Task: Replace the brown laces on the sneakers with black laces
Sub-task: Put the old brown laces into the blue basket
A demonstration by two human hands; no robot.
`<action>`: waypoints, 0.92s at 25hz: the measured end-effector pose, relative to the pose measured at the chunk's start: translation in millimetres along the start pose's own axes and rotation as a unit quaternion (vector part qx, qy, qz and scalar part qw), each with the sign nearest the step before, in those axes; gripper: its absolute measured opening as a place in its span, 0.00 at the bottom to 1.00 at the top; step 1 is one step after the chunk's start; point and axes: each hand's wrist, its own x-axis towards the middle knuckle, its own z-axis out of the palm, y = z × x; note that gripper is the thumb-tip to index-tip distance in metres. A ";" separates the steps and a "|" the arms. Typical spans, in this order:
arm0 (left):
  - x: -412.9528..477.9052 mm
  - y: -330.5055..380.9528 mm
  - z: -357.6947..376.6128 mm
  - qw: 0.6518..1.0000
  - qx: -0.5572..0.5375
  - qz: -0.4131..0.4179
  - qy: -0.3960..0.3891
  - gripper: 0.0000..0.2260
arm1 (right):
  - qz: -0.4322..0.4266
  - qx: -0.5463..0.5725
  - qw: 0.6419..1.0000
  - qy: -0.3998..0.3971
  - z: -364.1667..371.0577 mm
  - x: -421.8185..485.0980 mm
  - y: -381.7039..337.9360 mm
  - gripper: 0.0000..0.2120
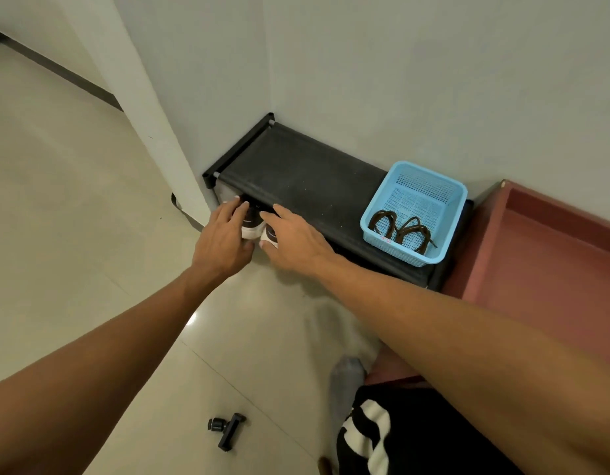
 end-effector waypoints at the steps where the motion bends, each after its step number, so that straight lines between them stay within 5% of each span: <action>1: -9.4 11.8 -17.4 1.000 -0.011 0.005 0.020 0.35 | -0.004 -0.003 1.000 0.025 -15.8 -14.6 -5.0 0.32; 13: -109.7 204.1 -268.5 0.945 -0.052 0.162 0.280 0.29 | -0.002 -0.116 0.936 0.331 -257.6 -221.0 -69.4 0.33; 23: -147.3 218.5 -315.7 0.939 -0.038 0.160 0.303 0.29 | -0.016 -0.096 0.920 0.380 -293.7 -254.6 -105.3 0.34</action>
